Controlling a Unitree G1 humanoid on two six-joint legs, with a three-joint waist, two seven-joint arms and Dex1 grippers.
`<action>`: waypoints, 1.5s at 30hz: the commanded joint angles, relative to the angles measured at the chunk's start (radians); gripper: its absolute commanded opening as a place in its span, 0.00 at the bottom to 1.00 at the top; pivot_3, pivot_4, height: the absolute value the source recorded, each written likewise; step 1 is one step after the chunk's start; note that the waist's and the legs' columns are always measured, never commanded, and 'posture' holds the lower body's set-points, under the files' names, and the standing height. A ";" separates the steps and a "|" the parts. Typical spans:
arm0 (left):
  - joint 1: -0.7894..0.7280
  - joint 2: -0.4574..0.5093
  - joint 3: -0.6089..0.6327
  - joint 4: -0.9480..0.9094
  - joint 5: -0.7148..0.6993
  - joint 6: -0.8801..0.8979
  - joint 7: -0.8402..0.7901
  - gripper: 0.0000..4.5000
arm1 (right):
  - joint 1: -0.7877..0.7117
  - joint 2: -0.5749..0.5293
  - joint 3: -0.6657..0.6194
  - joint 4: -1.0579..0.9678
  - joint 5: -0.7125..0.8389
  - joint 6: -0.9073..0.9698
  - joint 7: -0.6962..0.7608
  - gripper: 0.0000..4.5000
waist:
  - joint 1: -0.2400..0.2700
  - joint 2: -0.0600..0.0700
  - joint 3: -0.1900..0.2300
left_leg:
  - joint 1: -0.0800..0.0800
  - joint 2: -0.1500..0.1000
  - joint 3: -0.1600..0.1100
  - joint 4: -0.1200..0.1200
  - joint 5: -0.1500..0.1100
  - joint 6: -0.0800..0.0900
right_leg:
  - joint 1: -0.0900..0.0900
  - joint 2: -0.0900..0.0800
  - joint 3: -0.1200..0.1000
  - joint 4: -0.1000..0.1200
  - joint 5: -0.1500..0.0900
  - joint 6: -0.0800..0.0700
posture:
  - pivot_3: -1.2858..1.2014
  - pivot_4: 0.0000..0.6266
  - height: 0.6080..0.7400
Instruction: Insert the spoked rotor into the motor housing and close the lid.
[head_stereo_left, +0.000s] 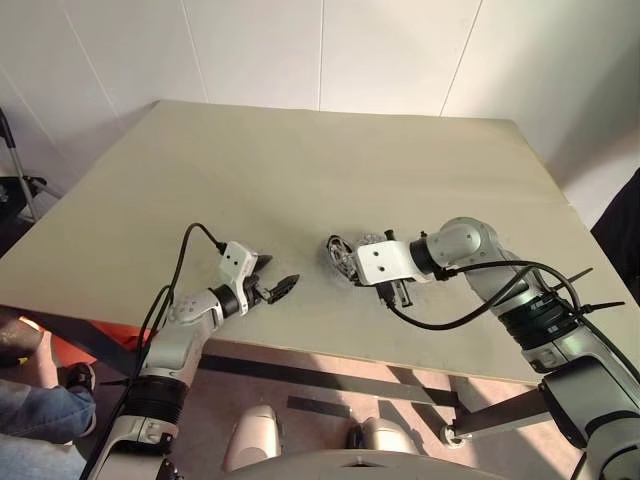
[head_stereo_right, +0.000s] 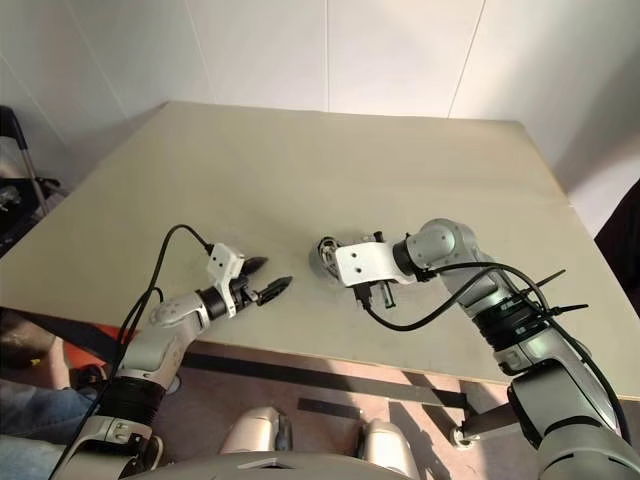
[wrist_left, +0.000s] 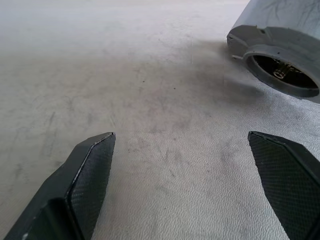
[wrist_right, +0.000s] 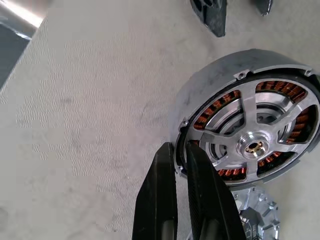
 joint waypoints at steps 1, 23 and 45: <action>-0.014 -0.001 -0.001 -0.026 0.000 -0.012 0.001 1.00 | -0.030 0.054 -0.035 -0.040 0.007 0.144 -0.076 0.00 | 0.001 0.000 0.000 | 0.001 0.000 0.000 0.000 0.000 -0.001 | 0.000 0.000 0.000 0.000 0.000 0.000 | 0.52 0.00 1.00; 0.010 0.009 0.004 -0.074 -0.004 0.010 0.020 1.00 | -0.083 0.179 -0.081 -0.074 0.070 0.471 -0.212 0.43 | 0.003 0.000 0.000 | 0.000 0.000 0.000 -0.003 0.001 -0.002 | 0.000 0.000 0.000 -0.001 0.000 0.000 | 0.52 0.00 1.00; -0.009 0.020 -0.024 -0.111 -0.010 0.073 -0.009 1.00 | 0.103 0.359 -1.004 -0.119 0.490 1.475 -0.668 0.43 | 0.012 0.002 0.000 | 0.002 -0.001 0.000 -0.009 0.006 -0.011 | -0.001 0.000 0.000 -0.003 0.000 0.000 | 0.52 0.00 1.00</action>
